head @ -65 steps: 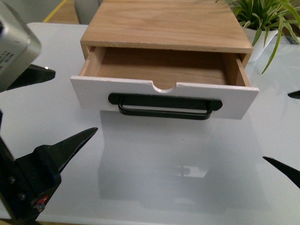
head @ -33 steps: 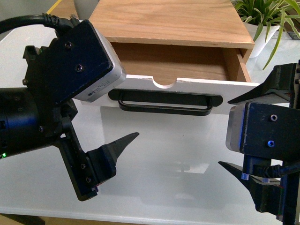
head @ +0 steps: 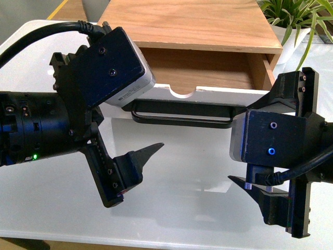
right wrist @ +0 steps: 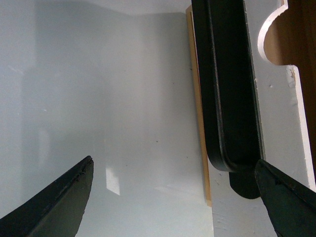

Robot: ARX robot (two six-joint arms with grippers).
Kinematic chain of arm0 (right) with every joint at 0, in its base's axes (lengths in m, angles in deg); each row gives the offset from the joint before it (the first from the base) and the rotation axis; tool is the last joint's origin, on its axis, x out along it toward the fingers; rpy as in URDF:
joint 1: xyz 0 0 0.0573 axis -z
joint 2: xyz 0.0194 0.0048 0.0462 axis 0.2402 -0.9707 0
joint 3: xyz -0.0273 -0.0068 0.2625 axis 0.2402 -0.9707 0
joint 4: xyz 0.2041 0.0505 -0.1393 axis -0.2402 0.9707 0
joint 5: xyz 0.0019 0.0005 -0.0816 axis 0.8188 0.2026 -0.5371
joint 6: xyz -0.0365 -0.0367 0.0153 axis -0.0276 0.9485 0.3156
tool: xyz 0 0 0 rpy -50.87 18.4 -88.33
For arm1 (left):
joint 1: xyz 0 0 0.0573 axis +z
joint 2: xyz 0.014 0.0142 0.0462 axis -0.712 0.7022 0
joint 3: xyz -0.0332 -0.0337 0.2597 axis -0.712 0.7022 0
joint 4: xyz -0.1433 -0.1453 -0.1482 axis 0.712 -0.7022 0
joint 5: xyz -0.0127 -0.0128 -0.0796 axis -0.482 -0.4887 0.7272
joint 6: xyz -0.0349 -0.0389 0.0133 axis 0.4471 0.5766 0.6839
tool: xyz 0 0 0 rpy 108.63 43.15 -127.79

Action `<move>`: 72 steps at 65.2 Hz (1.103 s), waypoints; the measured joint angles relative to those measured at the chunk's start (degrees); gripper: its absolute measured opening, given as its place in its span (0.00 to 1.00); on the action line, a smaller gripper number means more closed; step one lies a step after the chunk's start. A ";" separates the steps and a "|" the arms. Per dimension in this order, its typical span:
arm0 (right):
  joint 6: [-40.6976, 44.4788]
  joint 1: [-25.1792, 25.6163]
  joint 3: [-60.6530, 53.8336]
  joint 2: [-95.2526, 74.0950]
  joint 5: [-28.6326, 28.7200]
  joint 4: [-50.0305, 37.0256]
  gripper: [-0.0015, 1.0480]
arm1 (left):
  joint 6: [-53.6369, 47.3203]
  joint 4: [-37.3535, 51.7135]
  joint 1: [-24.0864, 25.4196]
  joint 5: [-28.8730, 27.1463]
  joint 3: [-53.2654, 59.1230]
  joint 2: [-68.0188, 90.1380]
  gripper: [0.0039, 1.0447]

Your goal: Close drawer sideways

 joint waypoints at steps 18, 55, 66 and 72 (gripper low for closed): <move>-0.20 -0.81 1.31 -1.73 -0.04 0.02 0.91 | -1.22 -1.55 -0.02 0.83 -1.60 1.33 0.92; -0.63 -1.97 3.61 -4.98 -0.74 0.00 0.91 | -3.34 -5.18 -0.44 1.75 -6.25 5.44 0.92; -0.92 -2.21 3.91 -5.90 -0.87 -0.37 0.91 | -3.89 -5.64 -0.74 2.01 -6.99 6.27 0.92; -1.03 -2.21 4.13 -6.36 -0.92 -0.39 0.91 | -4.46 -5.92 -0.94 2.16 -7.21 6.62 0.92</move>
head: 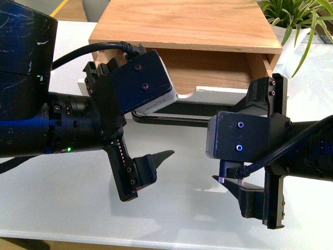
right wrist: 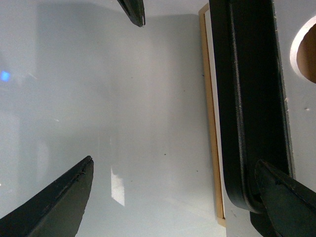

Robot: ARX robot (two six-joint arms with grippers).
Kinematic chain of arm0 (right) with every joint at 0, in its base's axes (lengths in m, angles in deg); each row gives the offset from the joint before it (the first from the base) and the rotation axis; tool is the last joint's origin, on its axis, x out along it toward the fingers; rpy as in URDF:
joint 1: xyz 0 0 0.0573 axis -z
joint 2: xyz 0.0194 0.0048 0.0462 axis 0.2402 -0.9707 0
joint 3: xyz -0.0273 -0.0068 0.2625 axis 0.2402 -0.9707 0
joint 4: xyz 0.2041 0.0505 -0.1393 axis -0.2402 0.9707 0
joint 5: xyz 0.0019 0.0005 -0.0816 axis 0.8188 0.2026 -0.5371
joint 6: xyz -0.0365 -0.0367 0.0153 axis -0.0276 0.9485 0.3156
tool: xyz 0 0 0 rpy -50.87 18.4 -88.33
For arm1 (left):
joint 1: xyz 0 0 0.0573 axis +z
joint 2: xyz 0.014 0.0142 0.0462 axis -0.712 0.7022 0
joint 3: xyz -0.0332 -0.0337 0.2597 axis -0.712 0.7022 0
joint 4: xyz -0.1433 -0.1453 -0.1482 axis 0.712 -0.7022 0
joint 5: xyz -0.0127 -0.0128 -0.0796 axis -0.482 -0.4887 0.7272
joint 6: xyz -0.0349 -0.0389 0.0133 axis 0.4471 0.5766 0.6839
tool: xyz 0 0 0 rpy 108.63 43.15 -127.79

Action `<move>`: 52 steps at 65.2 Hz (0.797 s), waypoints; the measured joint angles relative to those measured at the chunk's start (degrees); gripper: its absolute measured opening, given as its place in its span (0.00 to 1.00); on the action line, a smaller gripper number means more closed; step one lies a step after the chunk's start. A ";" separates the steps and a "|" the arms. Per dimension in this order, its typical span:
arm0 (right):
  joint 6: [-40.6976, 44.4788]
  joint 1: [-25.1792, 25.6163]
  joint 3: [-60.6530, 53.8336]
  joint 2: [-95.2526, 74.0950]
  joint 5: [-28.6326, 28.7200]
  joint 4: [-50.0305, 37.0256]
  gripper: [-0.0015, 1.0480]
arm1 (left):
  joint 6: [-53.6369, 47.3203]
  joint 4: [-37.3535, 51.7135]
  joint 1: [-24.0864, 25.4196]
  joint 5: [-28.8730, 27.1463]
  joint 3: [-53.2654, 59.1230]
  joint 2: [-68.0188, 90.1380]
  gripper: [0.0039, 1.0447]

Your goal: Close drawer sideways

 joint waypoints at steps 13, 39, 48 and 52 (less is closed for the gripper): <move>-0.04 0.02 0.68 -1.07 -0.07 0.00 0.91 | -1.03 -0.61 -0.24 0.26 -0.79 1.31 0.92; -0.04 -0.46 2.12 -3.13 -0.52 0.07 0.91 | -3.15 -2.82 -0.24 0.46 -3.02 3.54 0.92; -0.24 -0.66 2.60 -3.82 -0.85 -0.11 0.91 | -3.52 -3.69 -0.24 0.46 -4.02 3.98 0.92; -0.46 -0.81 2.71 -4.04 -1.11 -0.39 0.91 | -3.63 -3.85 -0.24 0.42 -4.57 4.42 0.92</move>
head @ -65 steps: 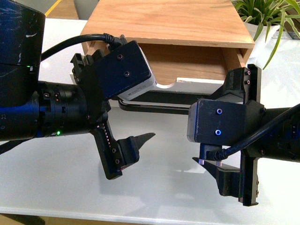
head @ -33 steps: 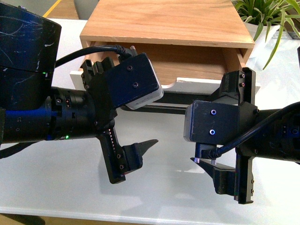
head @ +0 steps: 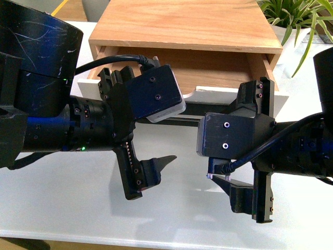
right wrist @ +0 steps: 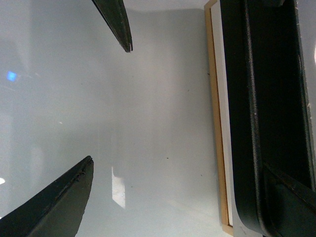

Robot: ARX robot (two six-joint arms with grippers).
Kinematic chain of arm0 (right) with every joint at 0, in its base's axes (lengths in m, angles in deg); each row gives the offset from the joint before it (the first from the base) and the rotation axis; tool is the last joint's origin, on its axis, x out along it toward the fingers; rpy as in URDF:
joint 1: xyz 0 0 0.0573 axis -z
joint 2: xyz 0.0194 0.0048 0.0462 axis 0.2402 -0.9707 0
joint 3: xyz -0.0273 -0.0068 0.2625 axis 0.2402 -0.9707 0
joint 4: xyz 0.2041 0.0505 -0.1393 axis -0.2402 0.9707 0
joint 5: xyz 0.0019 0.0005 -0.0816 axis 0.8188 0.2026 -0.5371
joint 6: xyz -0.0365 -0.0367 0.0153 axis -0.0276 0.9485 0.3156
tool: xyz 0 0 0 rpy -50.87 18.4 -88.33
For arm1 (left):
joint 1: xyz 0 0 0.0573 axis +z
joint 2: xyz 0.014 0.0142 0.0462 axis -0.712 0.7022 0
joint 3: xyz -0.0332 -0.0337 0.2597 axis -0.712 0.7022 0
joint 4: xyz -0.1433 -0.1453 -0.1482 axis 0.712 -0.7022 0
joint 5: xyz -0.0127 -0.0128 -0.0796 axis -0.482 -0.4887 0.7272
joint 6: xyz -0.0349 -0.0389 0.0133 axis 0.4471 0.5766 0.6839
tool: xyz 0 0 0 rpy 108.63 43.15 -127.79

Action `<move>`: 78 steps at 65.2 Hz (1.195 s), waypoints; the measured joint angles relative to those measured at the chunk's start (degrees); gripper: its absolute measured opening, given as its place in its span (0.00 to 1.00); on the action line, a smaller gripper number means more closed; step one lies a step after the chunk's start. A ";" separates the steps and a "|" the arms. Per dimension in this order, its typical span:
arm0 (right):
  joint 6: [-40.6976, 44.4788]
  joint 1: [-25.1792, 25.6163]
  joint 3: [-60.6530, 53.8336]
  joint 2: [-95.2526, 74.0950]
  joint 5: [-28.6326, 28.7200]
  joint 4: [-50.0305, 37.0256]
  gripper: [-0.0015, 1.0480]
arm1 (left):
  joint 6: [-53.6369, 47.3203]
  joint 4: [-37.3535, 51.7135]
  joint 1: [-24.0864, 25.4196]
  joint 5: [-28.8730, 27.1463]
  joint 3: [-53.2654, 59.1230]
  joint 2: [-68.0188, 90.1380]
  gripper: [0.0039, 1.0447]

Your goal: Close drawer sideways

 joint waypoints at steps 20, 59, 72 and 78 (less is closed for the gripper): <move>-0.83 -0.39 0.04 -1.86 -2.56 -3.48 0.91 | -0.15 -0.04 -0.52 -1.16 -0.90 1.75 0.92; -2.14 -0.44 0.20 -3.91 -4.50 -7.85 0.91 | -1.01 0.59 -1.09 -2.19 -1.75 2.99 0.92; -2.08 -0.44 0.22 -5.09 -4.87 -9.70 0.91 | -0.98 1.40 -1.38 -2.38 -1.97 3.56 0.92; -2.10 -0.44 0.22 -5.38 -4.87 -10.45 0.91 | -0.98 1.68 -1.42 -2.36 -1.97 3.67 0.92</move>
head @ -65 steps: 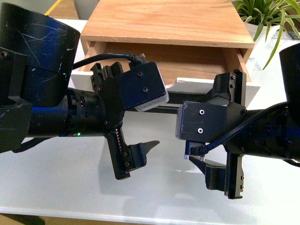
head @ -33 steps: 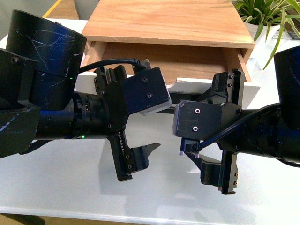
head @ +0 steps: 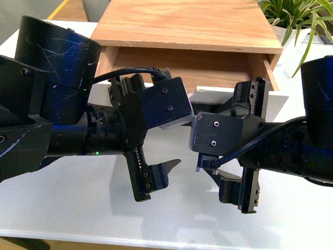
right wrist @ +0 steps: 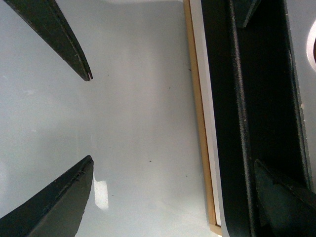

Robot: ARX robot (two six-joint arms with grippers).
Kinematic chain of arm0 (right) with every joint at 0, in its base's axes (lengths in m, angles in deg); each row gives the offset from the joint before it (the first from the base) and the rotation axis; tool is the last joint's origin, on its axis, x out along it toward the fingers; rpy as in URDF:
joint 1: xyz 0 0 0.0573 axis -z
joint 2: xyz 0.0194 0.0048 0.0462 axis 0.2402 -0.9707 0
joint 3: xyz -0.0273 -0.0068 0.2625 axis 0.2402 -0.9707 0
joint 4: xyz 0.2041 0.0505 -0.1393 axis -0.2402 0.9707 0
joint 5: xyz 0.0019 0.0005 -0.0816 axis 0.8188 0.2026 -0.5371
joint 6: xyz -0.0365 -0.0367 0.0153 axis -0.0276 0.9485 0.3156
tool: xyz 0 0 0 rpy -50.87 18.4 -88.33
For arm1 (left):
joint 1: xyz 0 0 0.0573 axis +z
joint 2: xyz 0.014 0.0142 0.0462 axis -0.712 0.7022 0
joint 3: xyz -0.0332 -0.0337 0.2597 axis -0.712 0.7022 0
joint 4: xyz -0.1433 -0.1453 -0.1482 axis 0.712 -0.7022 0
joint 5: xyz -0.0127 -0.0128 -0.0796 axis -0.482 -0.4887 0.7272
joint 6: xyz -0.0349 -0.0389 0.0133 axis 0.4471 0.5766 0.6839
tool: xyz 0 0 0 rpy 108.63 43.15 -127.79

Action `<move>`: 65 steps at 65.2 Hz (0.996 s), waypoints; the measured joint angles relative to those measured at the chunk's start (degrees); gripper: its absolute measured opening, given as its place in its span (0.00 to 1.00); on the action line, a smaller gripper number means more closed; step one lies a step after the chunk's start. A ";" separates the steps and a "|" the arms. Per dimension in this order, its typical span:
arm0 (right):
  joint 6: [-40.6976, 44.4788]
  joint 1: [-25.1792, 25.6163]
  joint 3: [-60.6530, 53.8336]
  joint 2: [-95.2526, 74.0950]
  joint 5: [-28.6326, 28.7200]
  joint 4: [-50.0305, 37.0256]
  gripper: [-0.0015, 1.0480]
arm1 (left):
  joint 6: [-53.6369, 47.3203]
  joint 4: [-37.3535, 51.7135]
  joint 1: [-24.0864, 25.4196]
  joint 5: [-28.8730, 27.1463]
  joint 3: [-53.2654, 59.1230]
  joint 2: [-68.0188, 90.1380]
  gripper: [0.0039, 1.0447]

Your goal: Close drawer sideways

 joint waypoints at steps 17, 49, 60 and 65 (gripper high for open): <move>-0.48 0.02 -0.02 -0.90 -0.11 -2.10 0.91 | 0.04 1.49 -0.22 -0.04 0.02 0.33 0.92; -0.50 0.70 0.81 -1.53 0.85 -1.49 0.91 | 0.50 1.79 -0.20 0.24 -0.74 1.18 0.92; -0.50 1.27 1.55 -1.53 2.49 -0.07 0.91 | 0.63 0.39 0.11 1.33 -1.86 1.53 0.92; -0.50 1.46 1.73 -1.55 2.82 0.02 0.91 | 0.61 0.11 0.24 1.79 -2.25 1.77 0.92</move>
